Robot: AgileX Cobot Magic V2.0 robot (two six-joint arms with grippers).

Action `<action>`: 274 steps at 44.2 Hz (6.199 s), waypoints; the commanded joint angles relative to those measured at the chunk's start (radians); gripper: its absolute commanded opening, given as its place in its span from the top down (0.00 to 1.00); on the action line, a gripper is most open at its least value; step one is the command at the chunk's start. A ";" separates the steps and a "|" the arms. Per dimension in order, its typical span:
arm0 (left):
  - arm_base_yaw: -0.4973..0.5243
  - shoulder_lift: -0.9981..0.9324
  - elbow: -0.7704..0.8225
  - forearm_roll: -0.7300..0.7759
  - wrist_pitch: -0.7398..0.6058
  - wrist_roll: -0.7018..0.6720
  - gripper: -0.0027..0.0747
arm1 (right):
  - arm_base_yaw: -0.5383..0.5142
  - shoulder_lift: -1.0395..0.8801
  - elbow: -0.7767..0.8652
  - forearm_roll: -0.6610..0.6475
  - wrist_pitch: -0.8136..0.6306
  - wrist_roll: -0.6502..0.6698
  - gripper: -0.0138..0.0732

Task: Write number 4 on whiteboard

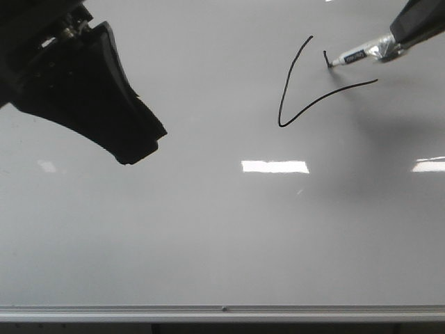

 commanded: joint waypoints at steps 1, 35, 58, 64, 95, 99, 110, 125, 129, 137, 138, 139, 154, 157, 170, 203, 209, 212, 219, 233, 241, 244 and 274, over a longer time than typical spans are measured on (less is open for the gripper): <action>-0.006 -0.029 -0.033 -0.033 -0.036 -0.011 0.99 | -0.001 -0.015 0.047 -0.048 -0.035 0.043 0.91; -0.006 -0.029 -0.064 -0.047 -0.129 0.008 0.21 | 0.471 -0.203 0.006 -0.011 0.186 -0.041 0.91; -0.007 -0.029 -0.064 -0.091 -0.109 0.010 0.63 | 0.628 -0.163 -0.004 0.029 0.118 -0.044 0.91; -0.007 -0.029 -0.064 -0.092 -0.106 0.010 0.83 | 0.628 -0.163 -0.004 0.041 0.107 -0.045 0.91; 0.077 -0.034 -0.064 0.097 -0.158 -0.149 0.99 | 0.471 -0.335 0.037 0.039 0.031 -0.003 0.33; 0.150 -0.058 -0.054 0.136 -0.198 -0.227 0.99 | 0.378 -0.417 0.096 0.039 0.016 0.010 0.33; 0.446 -0.184 0.037 0.308 -0.295 -0.603 0.99 | 0.134 -0.664 0.313 0.041 -0.045 0.011 0.58; 0.829 -0.093 0.092 0.356 -0.279 -0.729 0.99 | 0.105 -0.792 0.384 0.067 -0.061 0.013 0.92; 0.838 -0.037 0.092 0.329 -0.335 -0.729 0.99 | 0.105 -0.792 0.384 0.067 -0.054 0.013 0.92; 0.810 0.060 0.092 0.225 -0.515 -0.729 0.99 | 0.105 -0.792 0.384 0.067 -0.035 0.013 0.92; 0.809 0.070 0.092 0.225 -0.532 -0.729 0.99 | 0.105 -0.792 0.384 0.067 -0.035 0.013 0.92; 0.804 0.079 0.092 0.225 -0.546 -0.729 0.99 | 0.105 -0.792 0.384 0.067 -0.035 0.013 0.92; 0.738 0.214 0.038 0.225 -0.578 -0.727 0.99 | 0.105 -0.792 0.384 0.067 -0.030 0.013 0.92; 0.738 0.226 0.035 0.225 -0.576 -0.727 0.95 | 0.105 -0.792 0.384 0.067 -0.026 0.013 0.92; 0.738 0.231 0.035 0.225 -0.549 -0.727 0.47 | 0.105 -0.792 0.384 0.067 -0.024 0.013 0.92; 0.707 -0.385 0.307 0.227 -0.620 -0.680 0.50 | 0.105 -0.792 0.384 0.067 -0.026 0.013 0.92; 0.679 -0.541 0.382 0.227 -0.635 -0.680 0.68 | 0.105 -0.792 0.384 0.067 -0.026 0.013 0.92; 0.666 -0.615 0.416 0.227 -0.642 -0.680 0.78 | 0.105 -0.792 0.384 0.067 -0.026 0.013 0.92; 0.659 -0.754 0.479 0.227 -0.662 -0.680 0.99 | 0.105 -0.792 0.384 0.067 -0.026 0.013 0.92; 0.659 -0.821 0.481 0.227 -0.664 -0.680 0.99 | 0.105 -0.792 0.384 0.067 -0.026 0.013 0.92; 0.659 -0.821 0.481 0.227 -0.664 -0.680 0.99 | 0.105 -0.792 0.384 0.067 -0.026 0.013 0.92; 0.659 -0.821 0.481 0.227 -0.664 -0.680 0.99 | 0.105 -0.792 0.384 0.067 -0.026 0.013 0.92; 0.661 -1.171 0.812 0.343 -0.805 -0.841 0.99 | 0.105 -0.792 0.384 0.067 -0.026 0.013 0.92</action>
